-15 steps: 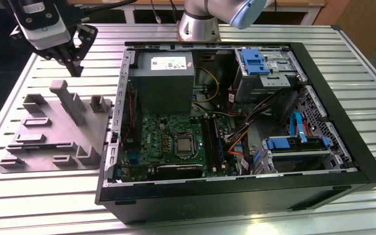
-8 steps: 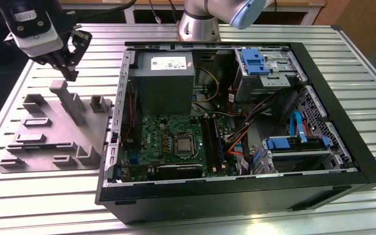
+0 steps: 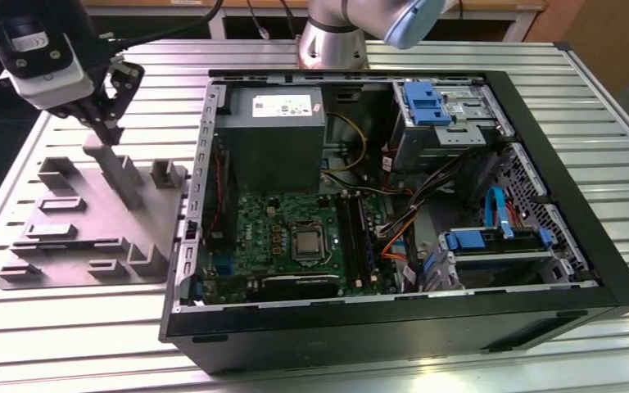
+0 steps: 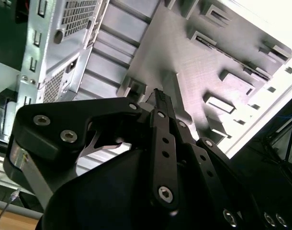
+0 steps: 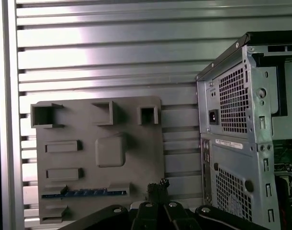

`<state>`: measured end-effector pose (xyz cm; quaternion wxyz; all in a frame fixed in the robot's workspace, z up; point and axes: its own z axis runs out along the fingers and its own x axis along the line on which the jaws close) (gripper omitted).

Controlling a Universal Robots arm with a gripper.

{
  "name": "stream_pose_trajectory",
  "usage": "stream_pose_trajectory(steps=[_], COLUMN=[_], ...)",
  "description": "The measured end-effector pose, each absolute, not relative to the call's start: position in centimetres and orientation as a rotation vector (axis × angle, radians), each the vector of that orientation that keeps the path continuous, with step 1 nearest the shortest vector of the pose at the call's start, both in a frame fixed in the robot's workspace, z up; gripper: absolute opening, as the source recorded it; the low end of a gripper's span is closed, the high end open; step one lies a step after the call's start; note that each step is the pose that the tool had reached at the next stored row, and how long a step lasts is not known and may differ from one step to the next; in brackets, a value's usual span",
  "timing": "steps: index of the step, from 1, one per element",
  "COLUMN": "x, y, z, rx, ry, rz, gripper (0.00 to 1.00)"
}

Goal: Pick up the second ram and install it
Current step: 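Reach for the second ram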

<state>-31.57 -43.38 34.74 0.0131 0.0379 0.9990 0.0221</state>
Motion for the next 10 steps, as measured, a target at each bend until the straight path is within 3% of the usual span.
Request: stream_pose_trajectory(steps=[10], x=[-33.0], y=[-43.9], z=[33.9], rx=[0.118], ry=[3.112], rz=[0.069], gripper=[0.1])
